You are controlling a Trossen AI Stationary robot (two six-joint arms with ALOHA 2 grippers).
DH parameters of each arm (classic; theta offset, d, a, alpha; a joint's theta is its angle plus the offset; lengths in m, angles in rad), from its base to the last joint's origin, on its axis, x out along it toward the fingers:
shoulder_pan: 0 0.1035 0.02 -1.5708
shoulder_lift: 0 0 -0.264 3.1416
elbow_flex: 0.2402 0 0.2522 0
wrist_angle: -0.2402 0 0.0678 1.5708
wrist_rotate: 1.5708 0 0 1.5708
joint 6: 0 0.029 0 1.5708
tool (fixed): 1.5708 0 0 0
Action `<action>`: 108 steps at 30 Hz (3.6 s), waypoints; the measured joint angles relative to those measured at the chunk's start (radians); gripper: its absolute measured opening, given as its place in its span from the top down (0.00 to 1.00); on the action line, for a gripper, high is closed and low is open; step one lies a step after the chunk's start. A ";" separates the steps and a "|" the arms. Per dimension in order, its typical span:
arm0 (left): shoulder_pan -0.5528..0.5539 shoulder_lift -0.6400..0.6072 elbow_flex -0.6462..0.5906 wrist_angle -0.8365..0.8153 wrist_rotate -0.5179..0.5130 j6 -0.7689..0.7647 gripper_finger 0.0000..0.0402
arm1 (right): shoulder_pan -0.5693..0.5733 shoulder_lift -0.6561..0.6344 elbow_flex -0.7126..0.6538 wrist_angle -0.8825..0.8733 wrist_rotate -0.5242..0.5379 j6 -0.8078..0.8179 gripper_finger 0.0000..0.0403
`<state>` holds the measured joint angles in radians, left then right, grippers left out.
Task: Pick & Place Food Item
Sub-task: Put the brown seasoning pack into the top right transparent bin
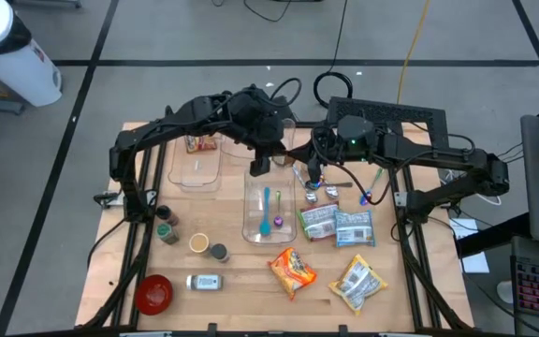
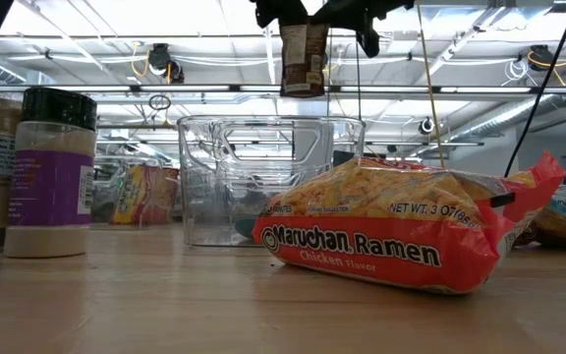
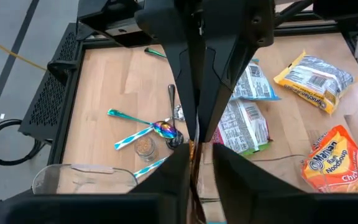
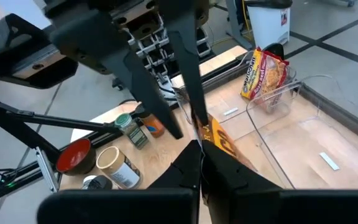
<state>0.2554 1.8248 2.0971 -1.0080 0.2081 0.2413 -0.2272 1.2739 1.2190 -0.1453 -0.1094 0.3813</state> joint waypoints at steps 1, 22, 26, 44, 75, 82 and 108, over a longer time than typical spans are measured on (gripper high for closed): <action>0.000 0.000 0.000 0.000 0.000 0.000 0.88 | 0.000 0.000 0.000 0.000 0.000 0.000 1.00; -0.001 0.000 0.000 -0.053 0.003 0.016 0.99 | 0.000 0.000 -0.001 0.016 -0.004 0.025 1.00; -0.001 0.000 -0.001 -0.065 0.003 0.016 0.99 | 0.000 0.000 -0.001 0.039 -0.024 0.025 0.97; 0.055 -0.034 0.002 -0.165 -0.033 0.001 1.00 | -0.029 -0.012 -0.001 0.065 -0.023 0.006 0.62; 0.523 -0.099 -0.138 -0.154 -0.033 -0.225 1.00 | -0.110 -0.041 -0.001 -0.020 0.017 0.017 0.60; 0.525 -0.098 -0.254 -0.086 -0.108 -0.358 1.00 | -0.110 -0.040 -0.001 -0.071 0.088 -0.002 0.61; 0.419 -0.107 -0.441 0.157 -0.301 -0.676 1.00 | -0.098 -0.040 -0.179 -0.034 0.112 0.056 0.61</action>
<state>0.6743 1.7183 1.6557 -0.8513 -0.0932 -0.4348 -0.3248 1.2343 1.0404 -0.1797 0.0029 0.4373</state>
